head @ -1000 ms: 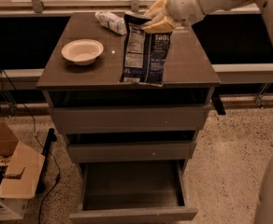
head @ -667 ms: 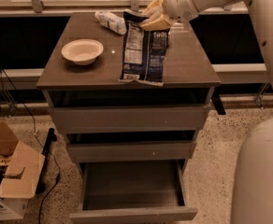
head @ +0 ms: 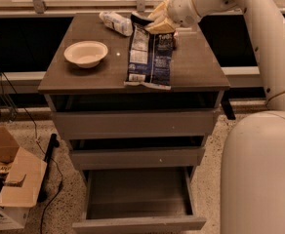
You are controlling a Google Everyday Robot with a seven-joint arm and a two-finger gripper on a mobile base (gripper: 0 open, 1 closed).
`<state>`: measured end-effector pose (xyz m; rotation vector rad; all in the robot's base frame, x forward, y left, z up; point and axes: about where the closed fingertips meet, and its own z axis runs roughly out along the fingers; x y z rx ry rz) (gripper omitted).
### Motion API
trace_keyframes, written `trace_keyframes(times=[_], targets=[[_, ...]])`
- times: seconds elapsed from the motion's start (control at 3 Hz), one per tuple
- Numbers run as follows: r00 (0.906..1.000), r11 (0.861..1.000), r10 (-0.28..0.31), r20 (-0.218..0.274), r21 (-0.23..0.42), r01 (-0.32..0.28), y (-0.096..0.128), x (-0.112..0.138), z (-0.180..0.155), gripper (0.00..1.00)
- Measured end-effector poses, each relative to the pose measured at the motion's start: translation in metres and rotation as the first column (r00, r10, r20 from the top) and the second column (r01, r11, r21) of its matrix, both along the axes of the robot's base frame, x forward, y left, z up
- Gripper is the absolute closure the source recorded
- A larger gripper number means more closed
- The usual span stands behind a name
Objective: Pick blue chip bag from bottom drawer and place on counter
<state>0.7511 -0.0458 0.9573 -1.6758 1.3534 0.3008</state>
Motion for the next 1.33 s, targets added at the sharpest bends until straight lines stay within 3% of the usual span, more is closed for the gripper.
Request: trace_keyframes(times=[0.67, 1.0, 1.33], targets=[[0.9999, 1.000, -0.004, -0.014, 0.011, 0.005, 0.0084, 0.0165, -0.0144, 0.14], [0.9998, 1.000, -0.001, -0.018, 0.011, 0.001, 0.0111, 0.0171, -0.0167, 0.00], [0.9998, 1.000, -0.001, -0.018, 0.011, 0.001, 0.0111, 0.0171, -0.0167, 0.00]])
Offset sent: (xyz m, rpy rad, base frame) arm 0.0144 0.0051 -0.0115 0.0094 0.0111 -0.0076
